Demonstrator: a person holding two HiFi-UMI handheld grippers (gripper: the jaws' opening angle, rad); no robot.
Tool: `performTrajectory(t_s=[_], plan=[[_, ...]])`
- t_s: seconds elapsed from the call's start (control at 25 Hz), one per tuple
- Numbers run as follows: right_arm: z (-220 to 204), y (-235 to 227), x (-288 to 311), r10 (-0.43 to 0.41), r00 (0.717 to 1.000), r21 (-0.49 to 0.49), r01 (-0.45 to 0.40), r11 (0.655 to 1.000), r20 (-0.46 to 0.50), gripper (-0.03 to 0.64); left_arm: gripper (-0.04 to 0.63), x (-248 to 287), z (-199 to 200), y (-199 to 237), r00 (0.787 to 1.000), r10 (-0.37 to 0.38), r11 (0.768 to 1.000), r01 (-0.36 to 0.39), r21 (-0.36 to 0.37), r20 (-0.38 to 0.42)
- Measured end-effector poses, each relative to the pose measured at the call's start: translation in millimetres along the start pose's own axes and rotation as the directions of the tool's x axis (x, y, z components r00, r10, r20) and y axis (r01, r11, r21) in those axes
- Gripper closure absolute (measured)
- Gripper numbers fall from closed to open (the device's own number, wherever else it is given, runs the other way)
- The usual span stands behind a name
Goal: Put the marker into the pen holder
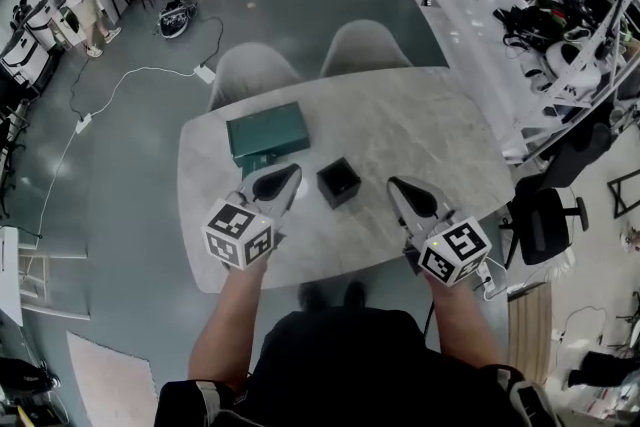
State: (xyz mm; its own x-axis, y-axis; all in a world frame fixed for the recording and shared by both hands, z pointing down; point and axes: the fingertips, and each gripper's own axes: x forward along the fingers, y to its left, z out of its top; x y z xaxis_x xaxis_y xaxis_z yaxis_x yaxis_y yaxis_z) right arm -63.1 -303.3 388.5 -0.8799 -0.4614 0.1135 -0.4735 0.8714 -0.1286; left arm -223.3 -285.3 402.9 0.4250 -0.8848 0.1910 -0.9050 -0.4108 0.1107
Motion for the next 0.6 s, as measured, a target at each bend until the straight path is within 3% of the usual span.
performTrajectory(t_s=[0.6], plan=[[-3.0, 0.8, 0.7, 0.013, 1.000, 0.020, -0.013, 1.000, -0.014, 0.615, 0.581, -0.7, 0.2, -0.2, 1.000, 0.003, 1.000, -0.003, -0.005, -0.007]])
